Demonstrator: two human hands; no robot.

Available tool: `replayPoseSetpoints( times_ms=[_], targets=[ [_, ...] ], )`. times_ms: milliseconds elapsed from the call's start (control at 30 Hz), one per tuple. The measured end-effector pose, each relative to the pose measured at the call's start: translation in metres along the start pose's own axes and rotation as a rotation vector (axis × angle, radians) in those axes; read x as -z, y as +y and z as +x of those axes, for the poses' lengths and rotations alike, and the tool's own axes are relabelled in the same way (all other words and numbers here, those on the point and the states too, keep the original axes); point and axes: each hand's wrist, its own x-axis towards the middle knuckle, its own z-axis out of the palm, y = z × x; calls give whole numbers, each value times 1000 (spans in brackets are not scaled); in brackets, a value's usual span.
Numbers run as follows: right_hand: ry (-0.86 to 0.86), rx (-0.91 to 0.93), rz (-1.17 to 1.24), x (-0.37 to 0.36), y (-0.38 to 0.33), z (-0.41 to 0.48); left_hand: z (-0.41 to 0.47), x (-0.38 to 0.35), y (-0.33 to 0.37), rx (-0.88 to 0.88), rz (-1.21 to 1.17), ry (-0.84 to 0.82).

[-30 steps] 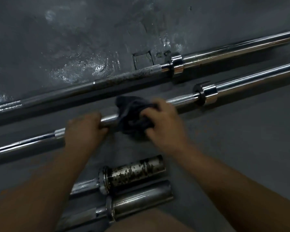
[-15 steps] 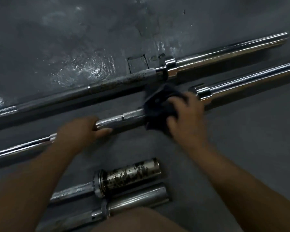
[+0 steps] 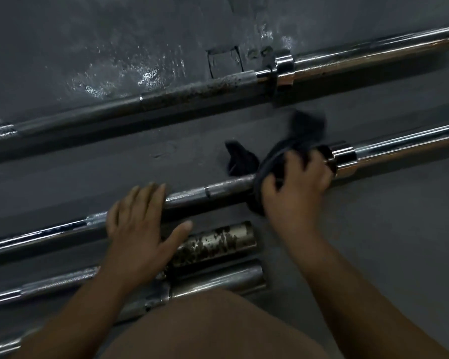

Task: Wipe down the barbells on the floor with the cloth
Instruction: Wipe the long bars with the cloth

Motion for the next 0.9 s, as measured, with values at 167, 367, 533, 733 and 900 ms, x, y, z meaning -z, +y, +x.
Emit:
replayPoseSetpoints(
  times_ms=[167,367,533,733,900],
  targets=[
    [-446,542,79,-5,-23,-16,-19,-1,0,1,-34,-42],
    [19,25,-18,18,31,12,5,7,-16,-102,18,-32],
    [-225,477,-22,-28,-56,-4,47,30,-26,-112,-12,73],
    [42,292,80,12,-1,51,50,27,-16,-108,11,282],
    [-251,260,-62,-32,-32,-5,88,33,-20,-25,46,182]
  ],
)
